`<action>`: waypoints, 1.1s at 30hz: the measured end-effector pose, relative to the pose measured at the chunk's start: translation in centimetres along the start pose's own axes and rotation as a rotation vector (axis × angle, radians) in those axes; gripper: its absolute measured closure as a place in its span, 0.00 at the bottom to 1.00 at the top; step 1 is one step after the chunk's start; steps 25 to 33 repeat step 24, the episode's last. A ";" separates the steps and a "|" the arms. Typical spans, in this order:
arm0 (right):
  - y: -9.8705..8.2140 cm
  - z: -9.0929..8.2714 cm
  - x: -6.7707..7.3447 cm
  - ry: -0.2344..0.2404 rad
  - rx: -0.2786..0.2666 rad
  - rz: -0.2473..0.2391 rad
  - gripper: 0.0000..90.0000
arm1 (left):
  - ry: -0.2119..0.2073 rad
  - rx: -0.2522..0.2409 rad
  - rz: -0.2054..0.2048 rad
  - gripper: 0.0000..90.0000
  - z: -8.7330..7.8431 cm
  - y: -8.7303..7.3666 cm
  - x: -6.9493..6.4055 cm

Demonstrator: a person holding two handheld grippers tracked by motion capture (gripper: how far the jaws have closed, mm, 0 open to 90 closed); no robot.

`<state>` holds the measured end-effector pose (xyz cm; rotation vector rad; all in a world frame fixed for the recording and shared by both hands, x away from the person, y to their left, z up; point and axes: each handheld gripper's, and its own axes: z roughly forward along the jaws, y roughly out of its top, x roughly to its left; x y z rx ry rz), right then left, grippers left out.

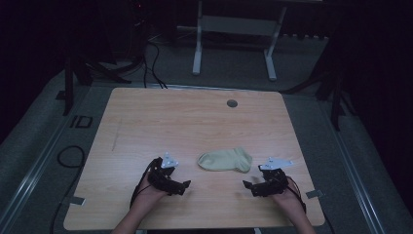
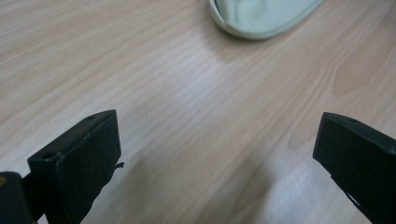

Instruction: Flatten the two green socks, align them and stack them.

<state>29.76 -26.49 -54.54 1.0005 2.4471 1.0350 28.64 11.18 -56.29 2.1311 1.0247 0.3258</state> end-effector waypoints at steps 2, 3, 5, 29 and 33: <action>-0.7 -0.3 0.2 0.007 0.003 -0.012 0.12 | 0.011 -0.006 0.008 0.01 -0.4 -0.6 -0.2; -1.0 -0.4 0.3 0.010 0.003 -0.018 0.12 | 0.013 -0.011 0.003 0.01 -0.6 -0.9 -0.2; -1.7 -0.8 0.4 0.007 0.000 -0.032 0.12 | 0.018 -0.030 0.000 0.01 -1.1 -1.5 -0.3; -5.1 -2.8 0.4 -0.023 -0.047 -0.040 0.12 | 0.080 -0.073 0.022 0.01 -3.3 -5.0 -0.3; -5.1 -2.8 0.4 -0.023 -0.047 -0.040 0.12 | 0.080 -0.073 0.022 0.01 -3.3 -5.0 -0.3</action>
